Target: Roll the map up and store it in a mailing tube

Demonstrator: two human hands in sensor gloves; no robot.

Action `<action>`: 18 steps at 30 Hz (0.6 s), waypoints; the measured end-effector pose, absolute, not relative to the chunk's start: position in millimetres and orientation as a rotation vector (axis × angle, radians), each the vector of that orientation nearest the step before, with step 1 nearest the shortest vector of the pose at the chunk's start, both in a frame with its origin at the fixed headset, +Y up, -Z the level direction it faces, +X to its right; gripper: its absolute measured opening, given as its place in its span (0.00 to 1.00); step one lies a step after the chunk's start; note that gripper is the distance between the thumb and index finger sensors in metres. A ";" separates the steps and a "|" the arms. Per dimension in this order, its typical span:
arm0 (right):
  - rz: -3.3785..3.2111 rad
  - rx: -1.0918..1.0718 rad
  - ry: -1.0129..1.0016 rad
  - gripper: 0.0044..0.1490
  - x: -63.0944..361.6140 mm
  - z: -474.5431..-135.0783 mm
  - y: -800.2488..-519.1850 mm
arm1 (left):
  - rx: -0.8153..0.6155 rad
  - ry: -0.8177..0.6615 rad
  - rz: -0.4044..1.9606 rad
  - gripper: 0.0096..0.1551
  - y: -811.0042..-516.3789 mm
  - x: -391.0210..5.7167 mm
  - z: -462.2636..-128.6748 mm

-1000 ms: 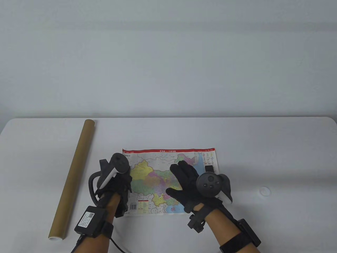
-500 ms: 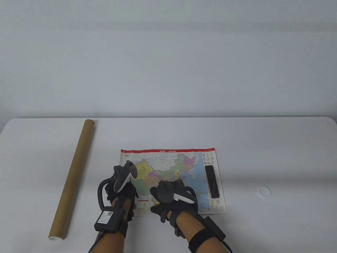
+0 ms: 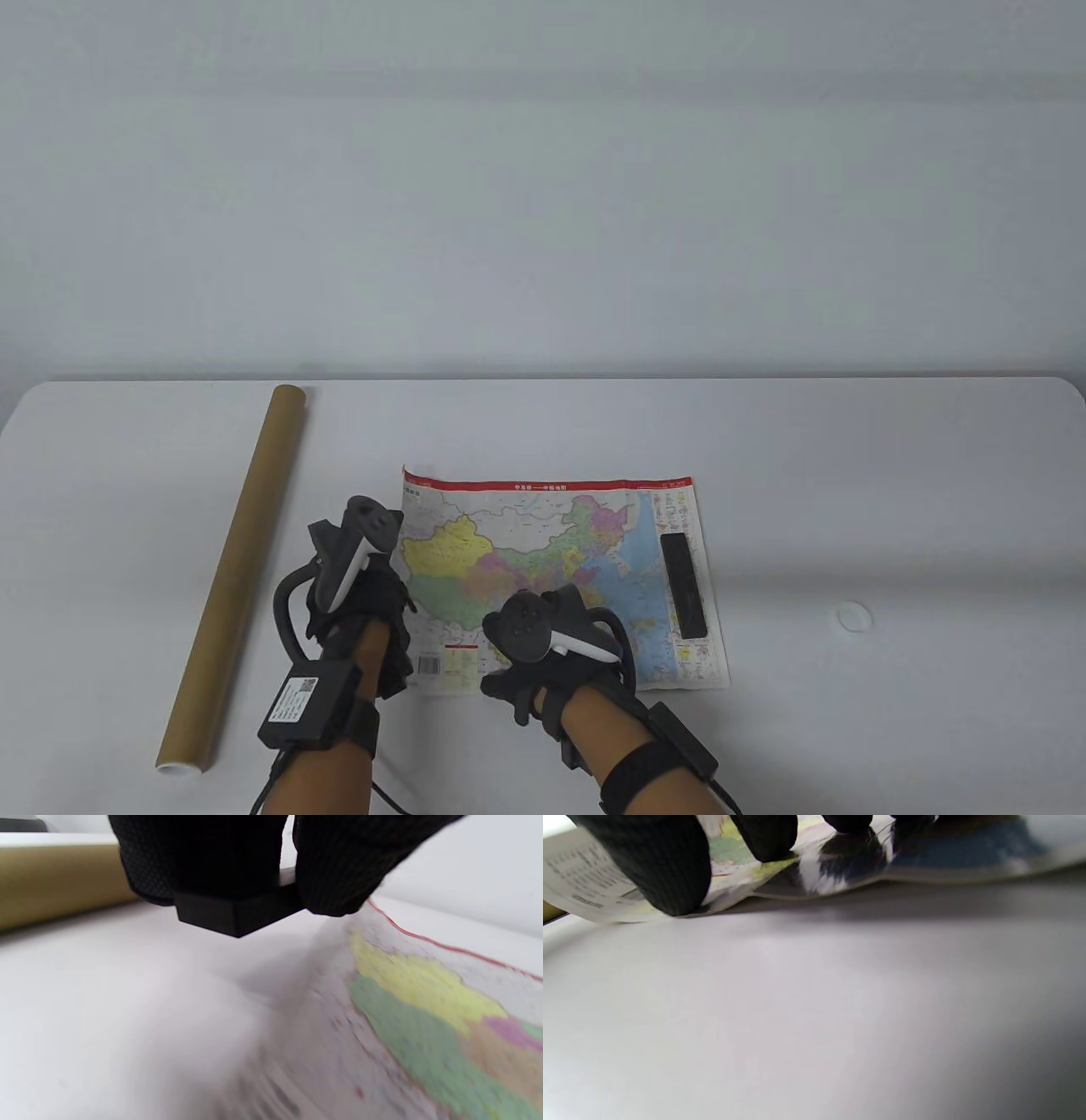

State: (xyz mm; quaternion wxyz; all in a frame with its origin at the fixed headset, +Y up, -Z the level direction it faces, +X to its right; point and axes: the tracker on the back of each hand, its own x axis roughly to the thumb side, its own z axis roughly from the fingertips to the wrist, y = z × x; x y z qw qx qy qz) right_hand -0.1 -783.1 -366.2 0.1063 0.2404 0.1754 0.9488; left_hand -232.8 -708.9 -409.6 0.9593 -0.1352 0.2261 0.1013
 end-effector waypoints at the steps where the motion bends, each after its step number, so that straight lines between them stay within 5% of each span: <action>1: 2.792 0.706 0.520 0.49 -0.1 -366.1 -782.9 | -0.260 0.474 0.200 0.39 -705.8 -238.5 -409.6; 18: 2.792 0.709 0.521 0.49 0.3 -365.5 -782.7 | -0.297 0.622 0.096 0.36 -745.8 -290.8 -414.2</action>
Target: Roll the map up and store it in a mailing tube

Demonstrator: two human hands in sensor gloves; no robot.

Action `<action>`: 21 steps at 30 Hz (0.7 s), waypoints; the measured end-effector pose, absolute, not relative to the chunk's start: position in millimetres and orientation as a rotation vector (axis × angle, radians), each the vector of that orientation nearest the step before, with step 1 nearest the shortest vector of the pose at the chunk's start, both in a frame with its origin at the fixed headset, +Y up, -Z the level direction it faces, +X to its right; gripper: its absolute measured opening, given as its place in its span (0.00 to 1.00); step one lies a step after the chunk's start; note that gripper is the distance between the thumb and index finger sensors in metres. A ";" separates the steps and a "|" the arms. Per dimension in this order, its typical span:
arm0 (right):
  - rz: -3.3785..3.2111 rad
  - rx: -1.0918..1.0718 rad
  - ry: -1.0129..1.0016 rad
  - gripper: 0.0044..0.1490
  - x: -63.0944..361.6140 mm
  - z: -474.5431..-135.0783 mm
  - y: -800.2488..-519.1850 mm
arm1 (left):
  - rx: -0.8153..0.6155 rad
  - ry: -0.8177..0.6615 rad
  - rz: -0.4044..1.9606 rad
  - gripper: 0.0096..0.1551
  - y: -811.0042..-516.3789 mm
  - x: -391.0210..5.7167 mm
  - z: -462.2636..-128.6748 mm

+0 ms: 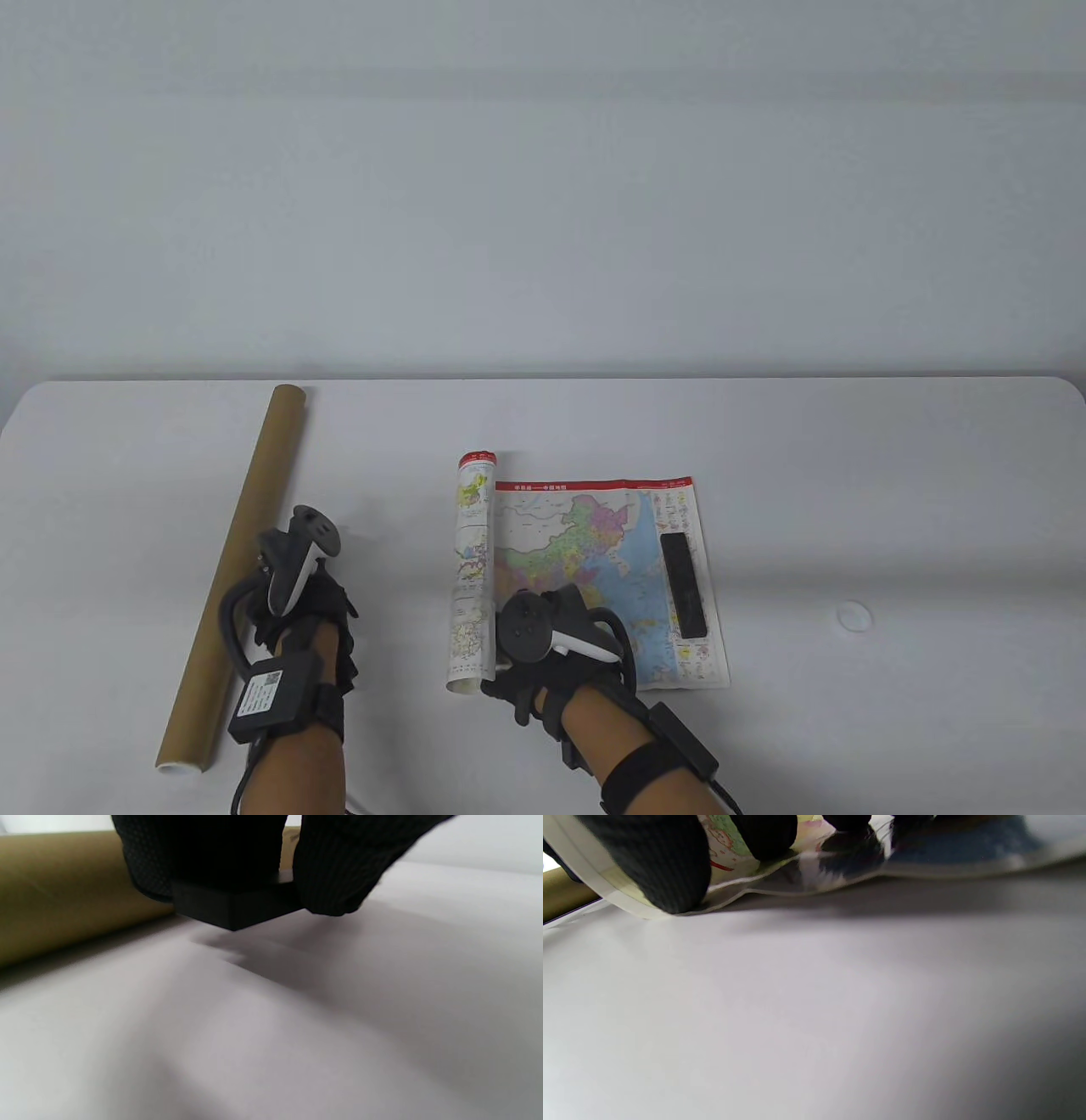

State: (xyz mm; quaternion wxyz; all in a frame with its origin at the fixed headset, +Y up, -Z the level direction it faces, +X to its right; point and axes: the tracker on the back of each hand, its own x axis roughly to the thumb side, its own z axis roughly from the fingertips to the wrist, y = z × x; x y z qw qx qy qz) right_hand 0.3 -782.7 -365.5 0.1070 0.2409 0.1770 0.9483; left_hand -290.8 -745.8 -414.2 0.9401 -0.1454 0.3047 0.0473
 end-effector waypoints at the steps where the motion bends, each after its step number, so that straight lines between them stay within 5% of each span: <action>1: 2.791 0.709 0.522 0.49 0.3 -365.5 -782.7 | -0.300 0.625 0.097 0.36 -747.6 -290.9 -414.6; 15: 2.794 0.713 0.523 0.49 -0.3 -366.2 -782.3 | -0.331 0.618 0.017 0.36 -756.5 -288.2 -411.0; 21: 2.793 0.713 0.523 0.49 -0.6 -366.4 -782.3 | -0.250 0.450 0.131 0.34 -721.1 -262.6 -412.5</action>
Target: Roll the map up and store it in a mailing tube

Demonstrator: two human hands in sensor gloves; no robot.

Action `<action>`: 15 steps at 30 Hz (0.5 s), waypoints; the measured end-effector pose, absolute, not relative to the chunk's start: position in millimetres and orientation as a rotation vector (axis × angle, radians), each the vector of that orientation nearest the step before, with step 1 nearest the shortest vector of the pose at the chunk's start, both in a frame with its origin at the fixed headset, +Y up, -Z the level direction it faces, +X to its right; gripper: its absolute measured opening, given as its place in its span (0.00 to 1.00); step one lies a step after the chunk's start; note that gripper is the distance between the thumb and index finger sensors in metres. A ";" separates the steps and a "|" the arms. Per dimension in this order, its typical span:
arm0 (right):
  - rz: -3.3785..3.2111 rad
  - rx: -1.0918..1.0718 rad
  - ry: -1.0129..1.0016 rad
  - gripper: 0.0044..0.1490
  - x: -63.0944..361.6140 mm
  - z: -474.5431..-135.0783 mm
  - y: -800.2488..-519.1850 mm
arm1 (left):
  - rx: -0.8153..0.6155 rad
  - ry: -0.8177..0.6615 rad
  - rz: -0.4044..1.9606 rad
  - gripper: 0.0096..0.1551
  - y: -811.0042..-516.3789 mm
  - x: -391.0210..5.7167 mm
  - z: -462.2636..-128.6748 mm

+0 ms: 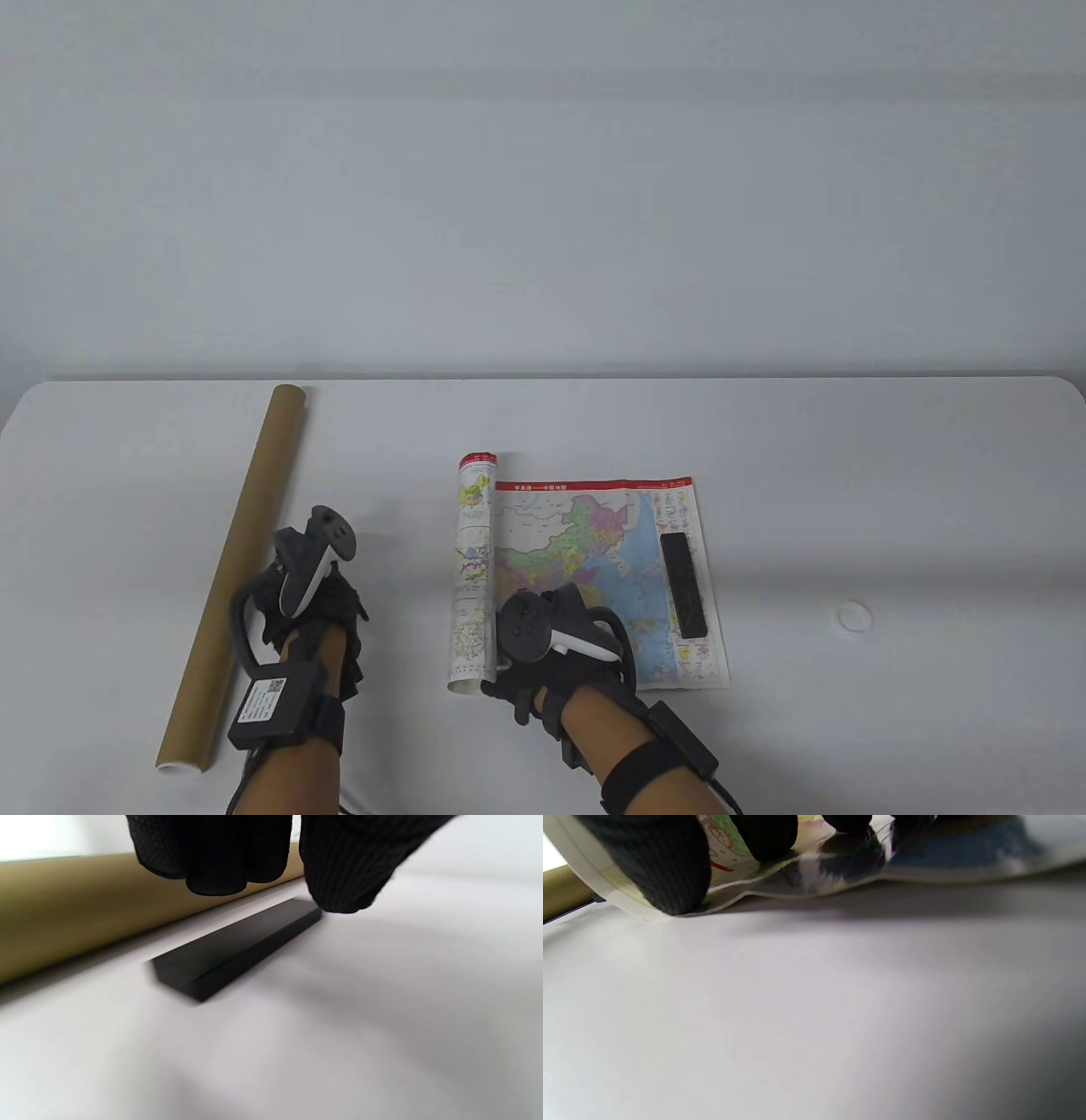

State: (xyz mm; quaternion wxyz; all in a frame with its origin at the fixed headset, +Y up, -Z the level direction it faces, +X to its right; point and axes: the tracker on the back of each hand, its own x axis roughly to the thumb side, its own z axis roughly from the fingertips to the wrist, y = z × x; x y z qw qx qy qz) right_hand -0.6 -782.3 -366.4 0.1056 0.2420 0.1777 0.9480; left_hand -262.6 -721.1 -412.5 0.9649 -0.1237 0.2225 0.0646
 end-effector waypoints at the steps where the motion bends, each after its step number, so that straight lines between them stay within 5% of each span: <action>1: 2.793 0.713 0.524 0.49 -0.6 -366.4 -782.2 | -0.239 0.413 0.178 0.34 -712.8 -253.6 -413.0; 7: 2.793 0.712 0.524 0.49 -0.4 -366.3 -782.5 | -0.271 0.074 0.715 0.32 -685.9 -197.0 -418.7; 15: 2.786 0.704 0.517 0.49 2.1 -366.7 -783.2 | -0.490 -0.133 1.320 0.31 -722.6 -157.7 -429.1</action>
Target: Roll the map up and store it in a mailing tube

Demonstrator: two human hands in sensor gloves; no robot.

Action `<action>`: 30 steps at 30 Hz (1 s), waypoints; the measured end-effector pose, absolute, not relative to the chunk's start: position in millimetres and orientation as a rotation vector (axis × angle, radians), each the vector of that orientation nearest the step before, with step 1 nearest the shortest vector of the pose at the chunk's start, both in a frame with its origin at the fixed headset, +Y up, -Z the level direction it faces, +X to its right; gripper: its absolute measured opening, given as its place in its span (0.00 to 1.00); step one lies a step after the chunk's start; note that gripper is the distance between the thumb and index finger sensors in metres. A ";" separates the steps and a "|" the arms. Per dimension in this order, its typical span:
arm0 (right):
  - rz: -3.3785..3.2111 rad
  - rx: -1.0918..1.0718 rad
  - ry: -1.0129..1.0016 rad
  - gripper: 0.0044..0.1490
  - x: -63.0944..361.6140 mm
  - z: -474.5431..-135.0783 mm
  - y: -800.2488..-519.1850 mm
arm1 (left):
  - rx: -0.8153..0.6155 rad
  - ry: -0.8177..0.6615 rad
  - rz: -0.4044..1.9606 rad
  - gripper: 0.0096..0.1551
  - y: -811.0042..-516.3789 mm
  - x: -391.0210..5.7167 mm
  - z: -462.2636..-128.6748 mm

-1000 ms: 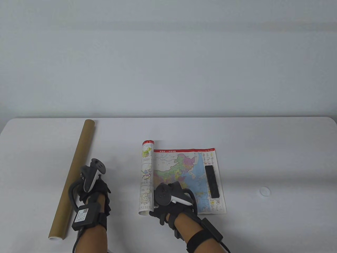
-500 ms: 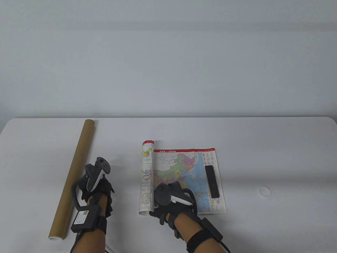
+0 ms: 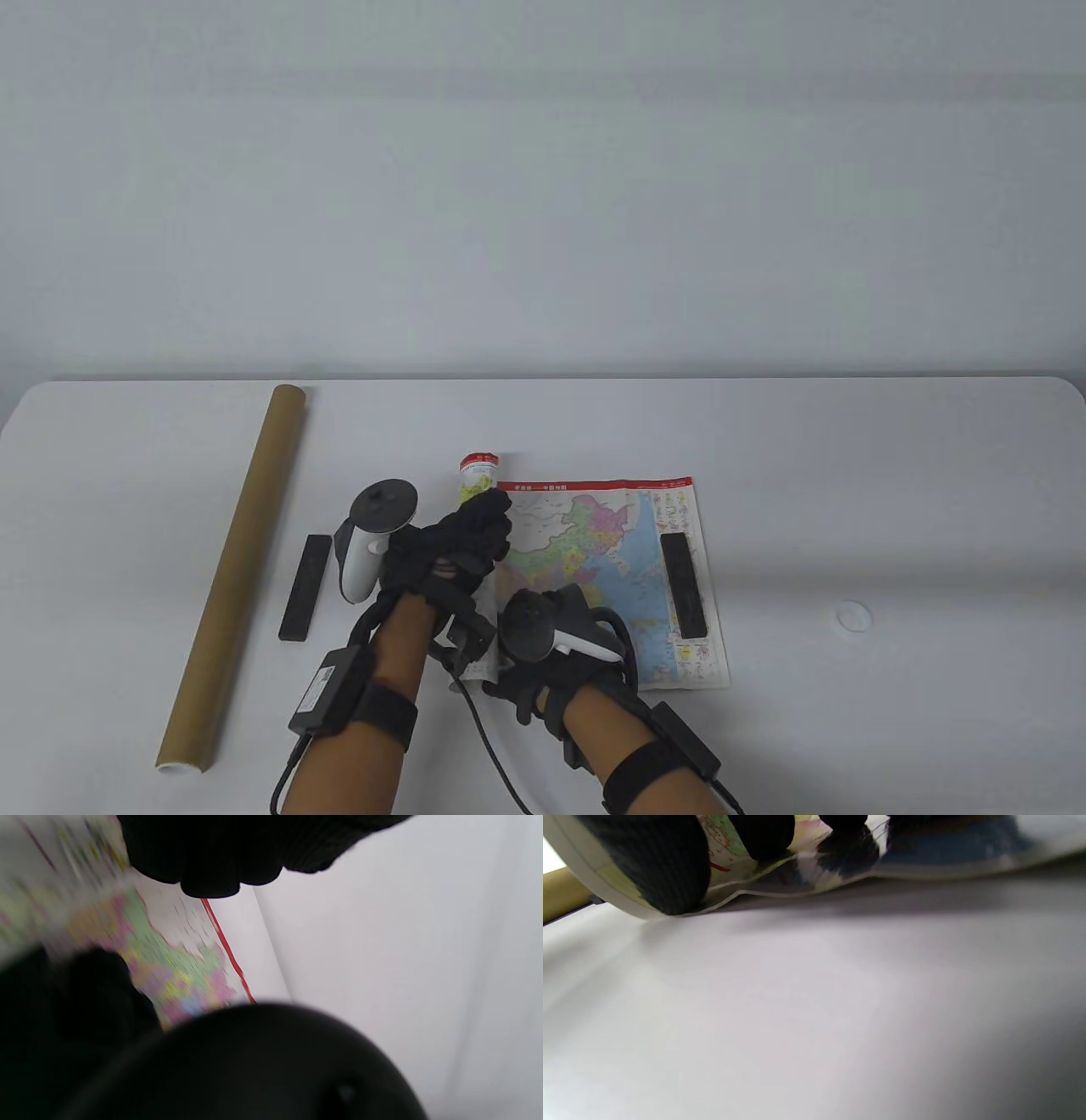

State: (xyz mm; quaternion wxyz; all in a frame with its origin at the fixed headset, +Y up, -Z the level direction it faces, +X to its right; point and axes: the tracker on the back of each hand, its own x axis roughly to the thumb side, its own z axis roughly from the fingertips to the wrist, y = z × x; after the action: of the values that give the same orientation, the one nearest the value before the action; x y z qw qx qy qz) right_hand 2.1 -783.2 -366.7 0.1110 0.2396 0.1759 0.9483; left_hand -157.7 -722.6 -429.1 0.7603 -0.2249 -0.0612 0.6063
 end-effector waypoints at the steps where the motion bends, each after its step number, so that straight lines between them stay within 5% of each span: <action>1: 2.789 0.705 0.505 0.48 3.0 -366.7 -783.0 | -0.522 -0.135 1.353 0.31 -727.9 -155.8 -429.8; 4: 2.764 0.685 0.502 0.47 7.4 -369.4 -781.8 | -0.560 -0.117 1.372 0.31 -743.9 -150.5 -430.9; 19: 2.703 0.631 0.504 0.38 13.6 -374.0 -779.8 | -0.536 -0.166 0.374 0.37 -760.1 -145.7 -424.2; 30: 2.590 0.638 0.485 0.32 27.9 -378.3 -776.8 | -0.660 -0.192 0.207 0.42 -772.7 -134.5 -419.9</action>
State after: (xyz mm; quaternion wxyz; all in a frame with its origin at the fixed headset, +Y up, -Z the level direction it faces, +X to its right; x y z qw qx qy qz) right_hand 27.9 -776.8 -378.3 0.2134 0.2299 0.1746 0.9333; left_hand -134.5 -772.7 -419.9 0.9362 -0.3229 -0.0942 0.1015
